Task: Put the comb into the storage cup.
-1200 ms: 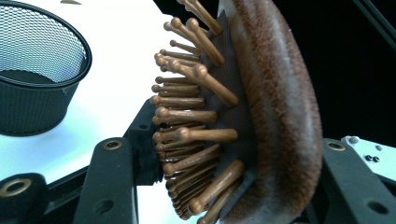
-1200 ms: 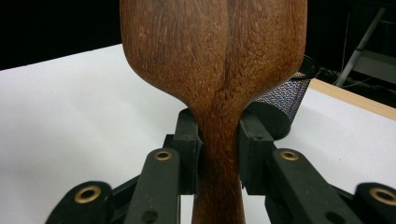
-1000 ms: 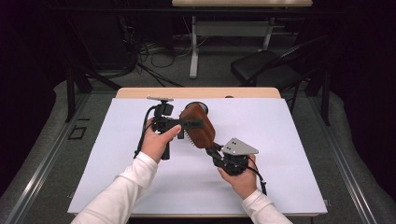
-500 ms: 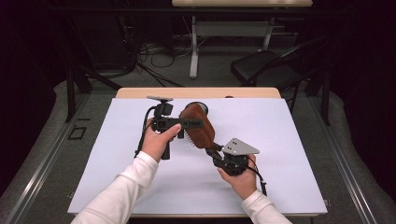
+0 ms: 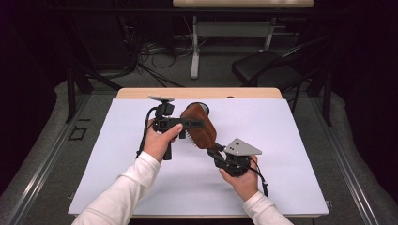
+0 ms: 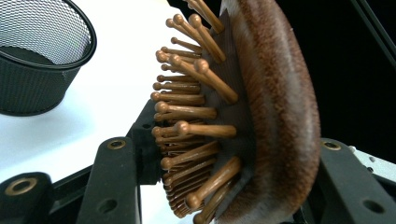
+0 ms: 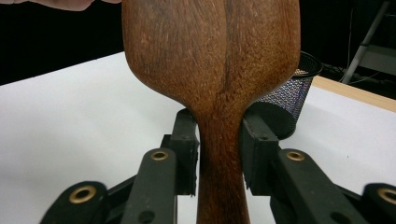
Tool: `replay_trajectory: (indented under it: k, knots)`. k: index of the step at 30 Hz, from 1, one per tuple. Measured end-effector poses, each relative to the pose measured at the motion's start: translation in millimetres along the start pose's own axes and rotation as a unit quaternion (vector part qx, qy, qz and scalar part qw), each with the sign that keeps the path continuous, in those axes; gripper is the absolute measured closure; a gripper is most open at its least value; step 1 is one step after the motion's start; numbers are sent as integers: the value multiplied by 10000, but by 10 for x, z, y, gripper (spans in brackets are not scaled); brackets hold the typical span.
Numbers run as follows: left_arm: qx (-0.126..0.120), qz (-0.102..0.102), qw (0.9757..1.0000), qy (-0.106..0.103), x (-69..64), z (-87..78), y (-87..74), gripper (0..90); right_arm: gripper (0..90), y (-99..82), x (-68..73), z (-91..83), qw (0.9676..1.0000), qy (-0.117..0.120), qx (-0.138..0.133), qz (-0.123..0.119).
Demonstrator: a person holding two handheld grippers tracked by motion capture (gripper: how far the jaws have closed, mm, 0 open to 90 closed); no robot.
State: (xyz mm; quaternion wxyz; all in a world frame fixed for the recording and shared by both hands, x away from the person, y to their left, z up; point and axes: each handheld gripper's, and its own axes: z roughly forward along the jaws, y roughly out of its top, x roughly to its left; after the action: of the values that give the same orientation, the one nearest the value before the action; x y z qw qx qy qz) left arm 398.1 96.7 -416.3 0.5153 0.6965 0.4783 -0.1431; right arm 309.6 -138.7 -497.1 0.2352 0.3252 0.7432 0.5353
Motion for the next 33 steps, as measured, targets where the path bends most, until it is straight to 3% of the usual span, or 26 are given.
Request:
replay_trajectory:
  k: [7,16,25,33]
  knots:
    - [-19,4,10000,-4,-2,13,7,489,629,2,-4,-7,10000,18,-9,30]
    - [-70,-11,9999,96,18,7,17,489,453,19,-39,-5,9994,163,-171,261]
    - [-144,-27,9998,136,29,9,25,489,342,45,-56,-2,9989,222,-155,375]
    - [-216,-21,9996,169,35,-10,38,489,334,66,-61,-8,9993,142,-63,337]
